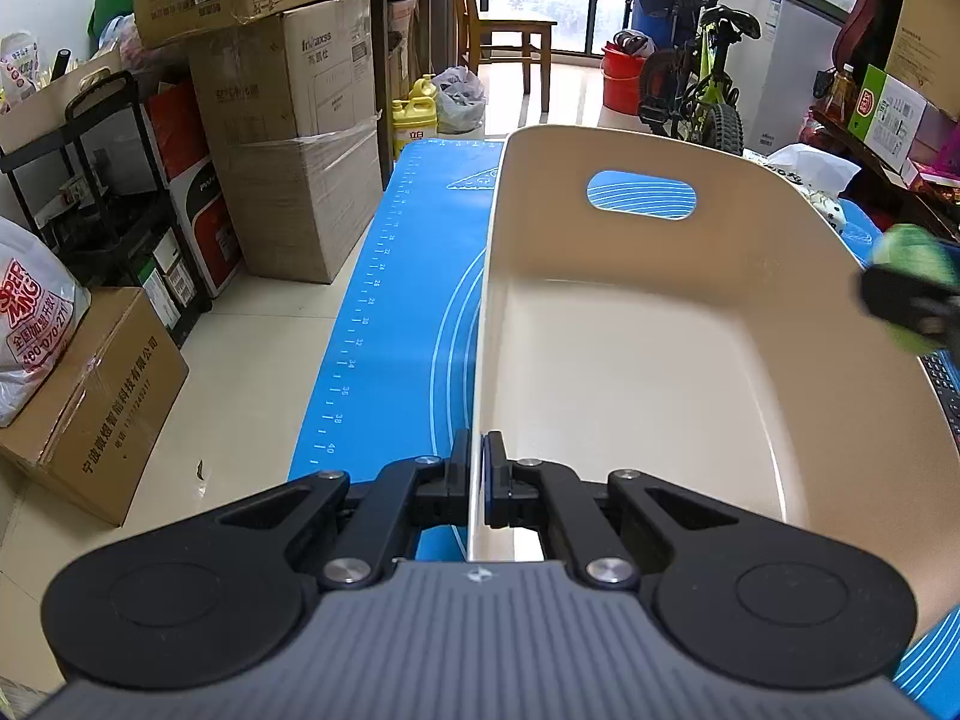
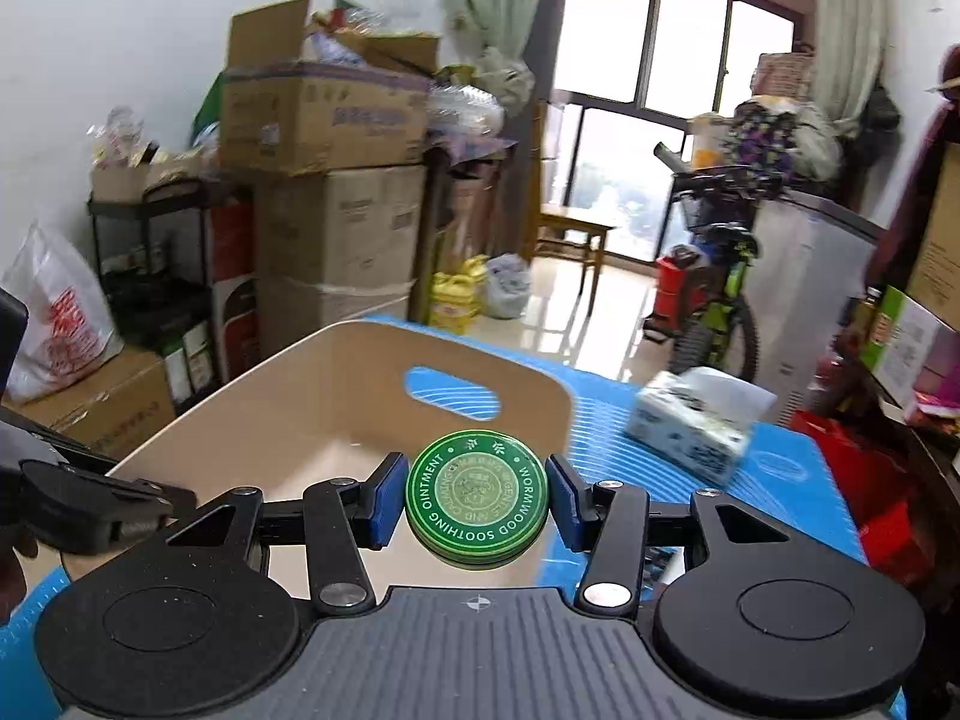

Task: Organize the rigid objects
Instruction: 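Grasp the green ointment tin with the right tool and lift it, then release the green tin into the beige bin with the right tool, then move the right tool to the black TV remote and grasp it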

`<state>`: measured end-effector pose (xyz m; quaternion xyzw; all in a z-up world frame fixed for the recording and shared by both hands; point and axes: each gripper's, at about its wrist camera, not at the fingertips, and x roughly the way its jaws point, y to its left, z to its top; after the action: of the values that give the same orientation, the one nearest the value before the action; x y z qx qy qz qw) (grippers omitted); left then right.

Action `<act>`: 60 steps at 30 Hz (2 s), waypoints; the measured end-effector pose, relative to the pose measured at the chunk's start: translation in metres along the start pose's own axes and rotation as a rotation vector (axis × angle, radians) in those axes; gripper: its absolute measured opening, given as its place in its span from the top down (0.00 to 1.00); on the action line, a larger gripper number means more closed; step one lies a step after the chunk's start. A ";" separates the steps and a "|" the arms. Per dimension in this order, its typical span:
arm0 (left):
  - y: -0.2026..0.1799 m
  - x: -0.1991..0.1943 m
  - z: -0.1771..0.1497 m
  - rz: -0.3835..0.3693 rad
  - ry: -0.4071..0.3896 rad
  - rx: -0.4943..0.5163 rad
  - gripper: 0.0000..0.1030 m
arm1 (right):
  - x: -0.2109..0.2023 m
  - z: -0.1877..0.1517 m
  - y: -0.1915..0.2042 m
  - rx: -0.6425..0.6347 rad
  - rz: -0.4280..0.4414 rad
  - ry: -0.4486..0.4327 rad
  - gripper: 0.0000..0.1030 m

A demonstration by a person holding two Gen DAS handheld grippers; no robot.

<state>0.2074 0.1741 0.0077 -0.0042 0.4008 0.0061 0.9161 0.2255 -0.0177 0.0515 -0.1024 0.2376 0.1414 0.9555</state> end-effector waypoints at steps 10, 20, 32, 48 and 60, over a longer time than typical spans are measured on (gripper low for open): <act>0.000 -0.001 0.000 -0.002 0.001 0.000 0.97 | 0.053 0.008 0.043 -0.126 0.093 0.209 0.48; 0.000 -0.001 0.001 -0.002 0.002 0.000 0.97 | 0.080 -0.004 0.060 -0.195 0.173 0.457 0.48; 0.000 -0.001 0.001 -0.001 0.002 0.002 0.97 | 0.088 -0.007 0.066 -0.234 0.167 0.553 0.34; 0.002 -0.004 0.002 -0.003 -0.006 0.002 0.97 | 0.012 0.019 -0.025 -0.074 0.055 0.261 0.03; 0.001 -0.002 0.002 0.000 -0.004 0.001 0.96 | -0.002 -0.025 -0.136 0.046 -0.155 0.247 0.02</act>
<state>0.2078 0.1747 0.0104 -0.0038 0.3990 0.0058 0.9169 0.2566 -0.1529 0.0483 -0.1150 0.3478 0.0481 0.9293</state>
